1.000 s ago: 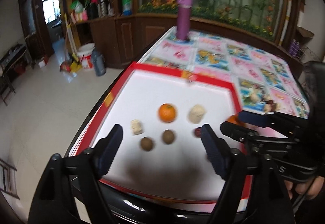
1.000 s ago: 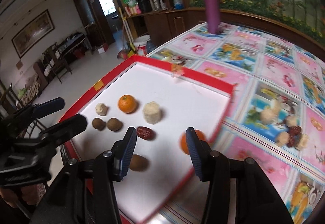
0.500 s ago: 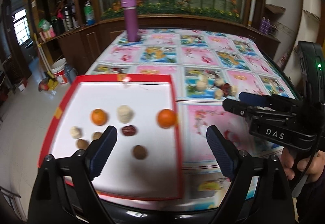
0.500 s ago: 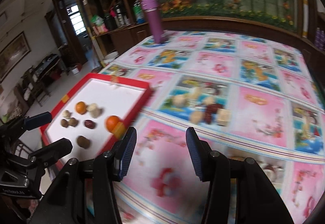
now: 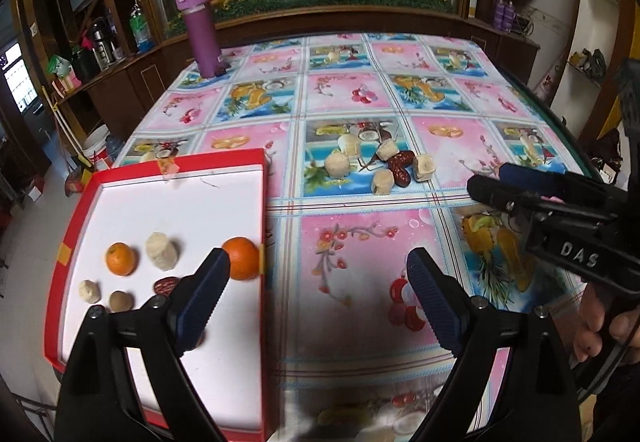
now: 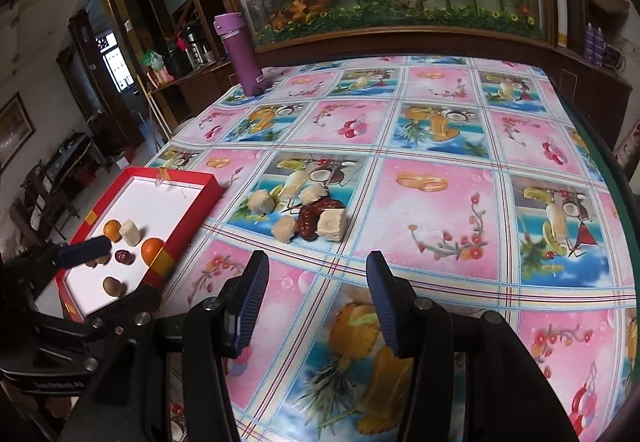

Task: Organize fruits
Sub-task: 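Move both open grippers back to the beige pieces on the tablecloth, then grasp a beige cube with the right gripper while the left grasps a beige round piece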

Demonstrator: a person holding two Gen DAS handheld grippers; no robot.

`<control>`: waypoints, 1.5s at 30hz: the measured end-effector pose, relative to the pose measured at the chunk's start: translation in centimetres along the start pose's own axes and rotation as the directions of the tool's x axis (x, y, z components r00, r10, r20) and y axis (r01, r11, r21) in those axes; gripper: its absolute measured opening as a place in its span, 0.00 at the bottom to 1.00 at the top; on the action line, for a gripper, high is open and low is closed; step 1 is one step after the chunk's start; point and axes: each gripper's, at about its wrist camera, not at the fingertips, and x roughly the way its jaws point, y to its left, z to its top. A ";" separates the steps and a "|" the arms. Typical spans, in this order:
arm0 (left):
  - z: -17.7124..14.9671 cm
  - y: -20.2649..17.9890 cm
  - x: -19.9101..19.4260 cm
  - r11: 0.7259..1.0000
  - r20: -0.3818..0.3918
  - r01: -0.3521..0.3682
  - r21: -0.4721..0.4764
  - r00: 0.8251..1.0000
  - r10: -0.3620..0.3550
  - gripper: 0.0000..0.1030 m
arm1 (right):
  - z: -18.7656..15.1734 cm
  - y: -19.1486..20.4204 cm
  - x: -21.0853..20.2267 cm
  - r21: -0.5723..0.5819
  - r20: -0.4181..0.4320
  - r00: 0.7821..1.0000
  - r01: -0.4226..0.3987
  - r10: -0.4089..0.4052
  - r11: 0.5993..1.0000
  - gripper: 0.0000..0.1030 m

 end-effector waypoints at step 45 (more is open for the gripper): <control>5.2 -4.8 11.7 0.987 -0.121 0.133 0.088 0.985 -0.122 0.29 | 2.3 -2.7 7.2 0.032 -0.101 0.995 -0.016 0.020 0.999 0.18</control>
